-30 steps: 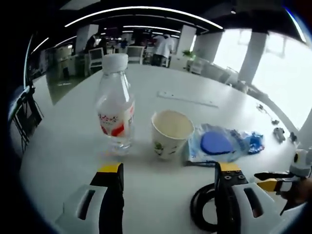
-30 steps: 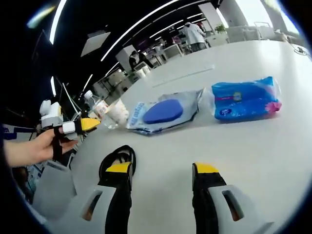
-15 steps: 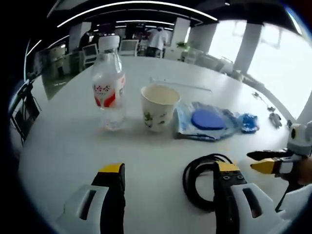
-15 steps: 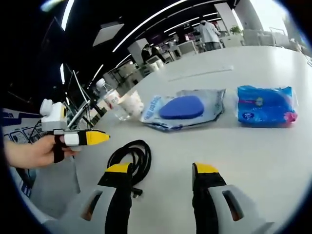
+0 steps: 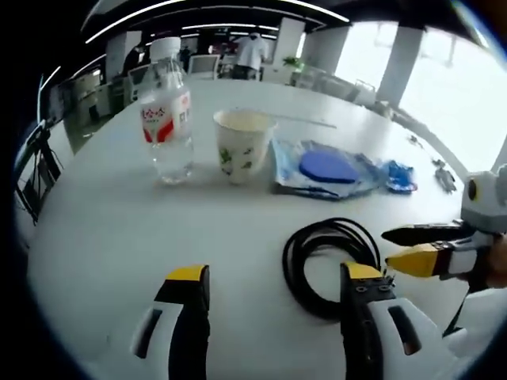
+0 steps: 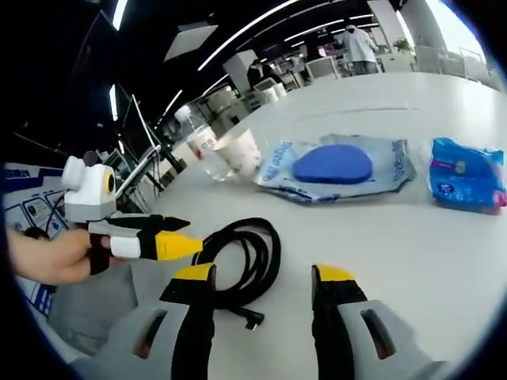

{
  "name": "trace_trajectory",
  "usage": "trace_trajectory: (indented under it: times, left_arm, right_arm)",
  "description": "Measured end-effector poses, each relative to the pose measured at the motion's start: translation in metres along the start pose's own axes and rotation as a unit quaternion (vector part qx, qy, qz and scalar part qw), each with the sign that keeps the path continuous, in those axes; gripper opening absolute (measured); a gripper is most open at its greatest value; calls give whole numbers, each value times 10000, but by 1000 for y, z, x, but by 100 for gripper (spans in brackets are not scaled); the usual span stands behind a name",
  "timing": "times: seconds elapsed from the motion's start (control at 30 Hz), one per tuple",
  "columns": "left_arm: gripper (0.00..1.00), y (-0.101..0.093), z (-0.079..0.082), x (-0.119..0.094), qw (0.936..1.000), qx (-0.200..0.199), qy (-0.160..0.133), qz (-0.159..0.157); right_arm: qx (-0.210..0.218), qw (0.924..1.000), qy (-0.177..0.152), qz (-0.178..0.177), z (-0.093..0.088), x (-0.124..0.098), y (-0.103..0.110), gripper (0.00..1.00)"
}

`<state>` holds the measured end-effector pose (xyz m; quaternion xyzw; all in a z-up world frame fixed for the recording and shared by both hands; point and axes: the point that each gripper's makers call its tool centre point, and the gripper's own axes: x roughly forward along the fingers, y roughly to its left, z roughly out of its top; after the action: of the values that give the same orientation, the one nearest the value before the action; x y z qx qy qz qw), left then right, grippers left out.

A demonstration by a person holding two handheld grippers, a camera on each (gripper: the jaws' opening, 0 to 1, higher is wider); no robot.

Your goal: Arrange the tabletop items into an orderly group along one side of the table until the central work area is clear of visible clutter.

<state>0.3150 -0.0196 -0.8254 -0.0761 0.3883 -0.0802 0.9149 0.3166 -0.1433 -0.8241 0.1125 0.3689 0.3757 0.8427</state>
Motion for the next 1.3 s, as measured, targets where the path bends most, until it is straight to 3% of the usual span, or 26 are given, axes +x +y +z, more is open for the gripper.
trace_trajectory:
  times: [0.33,0.47,0.83,0.97,1.03,1.17,1.3]
  left_arm:
    - [55,-10,-6,4,10000,55,7,-55]
    - [41,-12,-5,3,9999,113,-32,-14]
    - [35,-18,-9,7,10000,6,-21,-62]
    - [26,-22,-14,7,10000,-11,33,-71]
    - [15,-22,-18,8,9999,23,104,-33]
    - [10,-25,-22,10,9988,-444,132,-127]
    - [7,-21,-19,10,9984,-546,82,-84]
  right_arm:
    - [-30,9999,151,-6,-4,7,2,44]
    - [-36,9998,182,-8,-5,10,3,42]
    - [-97,9998,169,-19,-5,14,5,39]
    - [-99,9997,204,-22,-6,14,5,34]
    - [-98,9996,260,10,-9,15,7,30]
    - [-146,9995,288,-31,-11,17,8,26]
    - [-126,9995,295,-70,-10,16,4,23]
